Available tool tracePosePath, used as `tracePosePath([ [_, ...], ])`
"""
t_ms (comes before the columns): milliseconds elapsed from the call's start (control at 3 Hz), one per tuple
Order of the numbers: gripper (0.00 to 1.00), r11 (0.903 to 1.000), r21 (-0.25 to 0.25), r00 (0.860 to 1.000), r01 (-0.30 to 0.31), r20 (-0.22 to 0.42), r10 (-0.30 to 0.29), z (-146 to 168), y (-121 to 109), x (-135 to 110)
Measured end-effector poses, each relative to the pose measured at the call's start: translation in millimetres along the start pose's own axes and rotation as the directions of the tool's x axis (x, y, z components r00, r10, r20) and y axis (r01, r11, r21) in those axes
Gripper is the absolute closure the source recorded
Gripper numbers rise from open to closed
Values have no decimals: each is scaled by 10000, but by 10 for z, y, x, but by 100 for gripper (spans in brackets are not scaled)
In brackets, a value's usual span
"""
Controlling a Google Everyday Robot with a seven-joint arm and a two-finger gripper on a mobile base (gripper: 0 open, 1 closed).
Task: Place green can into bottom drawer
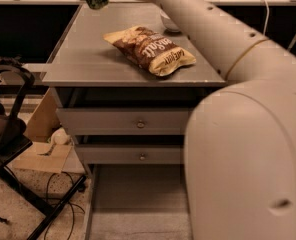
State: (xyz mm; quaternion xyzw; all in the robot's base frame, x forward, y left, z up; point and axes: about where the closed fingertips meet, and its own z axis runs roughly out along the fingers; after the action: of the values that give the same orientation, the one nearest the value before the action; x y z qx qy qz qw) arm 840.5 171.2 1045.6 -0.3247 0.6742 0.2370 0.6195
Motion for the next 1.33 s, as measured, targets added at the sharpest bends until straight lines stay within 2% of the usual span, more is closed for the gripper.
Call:
tracePosePath([
  [333, 100, 9979, 639, 9969, -121, 788, 70, -633, 190, -616],
  [667, 100, 9943, 1021, 9853, -300, 1705, 122, -1413, 501, -1134],
  [1000, 100, 9933, 1128, 9716, -254, 2365, -20, -2189, 1073, -1450],
  [1333, 100, 9905, 1208, 9605, -656, 2765, 299, -2665, 1699, -1415],
])
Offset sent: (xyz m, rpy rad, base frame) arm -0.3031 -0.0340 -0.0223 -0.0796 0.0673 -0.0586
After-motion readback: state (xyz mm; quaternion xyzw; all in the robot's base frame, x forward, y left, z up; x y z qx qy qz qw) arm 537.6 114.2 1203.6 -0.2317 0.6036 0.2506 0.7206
